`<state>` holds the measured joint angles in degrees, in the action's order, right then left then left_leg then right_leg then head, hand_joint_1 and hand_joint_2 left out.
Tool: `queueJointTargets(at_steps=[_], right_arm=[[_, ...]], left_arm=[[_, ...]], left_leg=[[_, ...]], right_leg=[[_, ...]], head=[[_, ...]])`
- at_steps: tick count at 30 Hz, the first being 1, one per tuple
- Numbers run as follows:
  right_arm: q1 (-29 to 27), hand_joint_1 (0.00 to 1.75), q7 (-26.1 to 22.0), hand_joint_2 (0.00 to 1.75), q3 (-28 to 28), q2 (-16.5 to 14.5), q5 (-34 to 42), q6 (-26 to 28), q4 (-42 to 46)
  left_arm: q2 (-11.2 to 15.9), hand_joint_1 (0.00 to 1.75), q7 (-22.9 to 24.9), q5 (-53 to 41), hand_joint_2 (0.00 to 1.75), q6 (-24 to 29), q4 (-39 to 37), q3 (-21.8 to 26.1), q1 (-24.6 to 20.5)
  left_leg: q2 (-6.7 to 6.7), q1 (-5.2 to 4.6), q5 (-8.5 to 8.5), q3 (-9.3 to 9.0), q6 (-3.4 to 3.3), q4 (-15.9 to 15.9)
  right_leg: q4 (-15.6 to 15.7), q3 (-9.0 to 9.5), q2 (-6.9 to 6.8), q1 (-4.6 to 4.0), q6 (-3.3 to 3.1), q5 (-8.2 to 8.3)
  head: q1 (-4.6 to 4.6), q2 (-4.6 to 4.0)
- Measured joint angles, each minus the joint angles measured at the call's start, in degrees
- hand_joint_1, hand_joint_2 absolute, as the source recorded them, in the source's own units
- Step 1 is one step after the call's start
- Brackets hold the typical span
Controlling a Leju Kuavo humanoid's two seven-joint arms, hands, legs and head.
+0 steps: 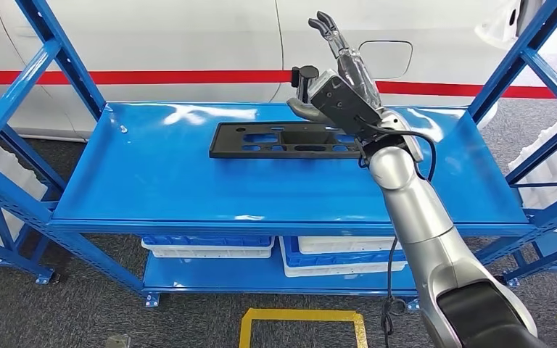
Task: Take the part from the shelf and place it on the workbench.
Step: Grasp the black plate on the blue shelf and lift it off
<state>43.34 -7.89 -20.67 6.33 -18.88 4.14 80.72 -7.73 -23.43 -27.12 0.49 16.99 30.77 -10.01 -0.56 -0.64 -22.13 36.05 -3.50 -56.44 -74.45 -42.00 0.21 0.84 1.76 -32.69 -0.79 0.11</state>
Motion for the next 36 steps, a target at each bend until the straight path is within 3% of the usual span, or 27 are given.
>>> queueJointTargets(at_steps=[1, 3, 5, 6, 11, 27, 31, 36], right_arm=[[0.00, 0.00, 0.00, 1.75, -0.01, -0.01, 0.00, 0.01, -0.08], [0.09, 0.00, 0.00, 1.75, 0.01, -0.01, 0.00, 0.00, -0.13], [0.22, 0.00, -0.02, 1.75, 0.01, -0.04, 0.04, 0.00, -0.16], [0.27, 0.00, -0.03, 1.75, -0.02, -0.08, 0.12, 0.00, -0.17], [0.36, 0.00, -0.20, 1.75, -0.25, -0.44, 0.69, 0.00, -0.46], [1.21, 0.00, -0.85, 1.75, -0.52, -0.62, 1.39, -0.15, -0.81], [-0.58, 0.00, -1.28, 1.75, -1.65, -0.17, -1.07, -1.25, -0.79], [-3.74, 0.00, 2.32, 1.75, -5.65, 0.53, -6.92, -4.39, -0.32]], left_arm=[[-0.03, 0.00, 0.00, 0.00, 0.00, -0.01, -0.01, -0.01, 0.02], [-0.05, 0.00, 0.00, 0.00, 0.00, -0.01, -0.01, -0.01, -0.02], [-0.05, 0.00, -0.01, -0.01, 0.00, -0.01, -0.01, -0.02, -0.02], [-0.04, 0.00, -0.01, -0.02, 0.00, -0.01, -0.01, -0.02, 0.00], [-0.03, 0.00, -0.06, -0.20, 0.00, 0.12, -0.03, -0.13, 0.07], [0.02, 0.00, 0.28, -1.19, 0.00, 0.21, -0.26, -1.33, 0.08], [-0.01, 0.00, 0.18, -1.72, 0.00, 0.14, -0.44, -1.71, 0.10], [-0.10, 0.00, 1.17, -3.08, 0.00, 0.23, -0.46, -3.13, -0.16]], left_leg=[[-0.10, -0.14, -0.02, -0.02, -0.03, -0.03], [-0.30, -0.32, -0.11, -0.04, 0.07, -0.18], [-0.48, -0.54, -0.36, 0.04, 0.37, -0.47], [-0.54, -0.64, -0.49, 0.10, 0.37, -0.60], [-0.55, -0.62, -0.61, -0.04, 0.23, -0.55], [-0.55, -0.49, -0.48, -0.15, 0.83, -0.31], [-0.56, -0.65, -0.50, -0.14, 0.82, -0.32], [-0.56, -0.73, -0.50, -0.15, 0.81, -0.32]], right_leg=[[1.77, 0.72, 0.00, -0.07, 0.36, 0.99], [10.14, 4.63, 0.00, -0.23, 0.78, 4.37], [16.43, 7.81, 0.01, -0.38, 0.33, 6.85], [17.42, 8.35, 0.01, -0.40, 0.00, 7.31], [17.50, 8.55, 0.06, -0.51, -0.41, 7.59], [17.46, 8.50, 0.07, -0.66, -0.49, 7.54], [17.47, 8.48, 0.06, -0.63, -0.48, 7.53], [17.47, 8.47, 0.06, -0.49, -0.48, 7.53]], head=[[0.01, 0.00], [0.01, 0.00], [0.05, 0.00], [0.07, 0.00], [0.11, 0.00], [0.09, 0.00], [0.09, 0.00], [0.09, 0.00]])
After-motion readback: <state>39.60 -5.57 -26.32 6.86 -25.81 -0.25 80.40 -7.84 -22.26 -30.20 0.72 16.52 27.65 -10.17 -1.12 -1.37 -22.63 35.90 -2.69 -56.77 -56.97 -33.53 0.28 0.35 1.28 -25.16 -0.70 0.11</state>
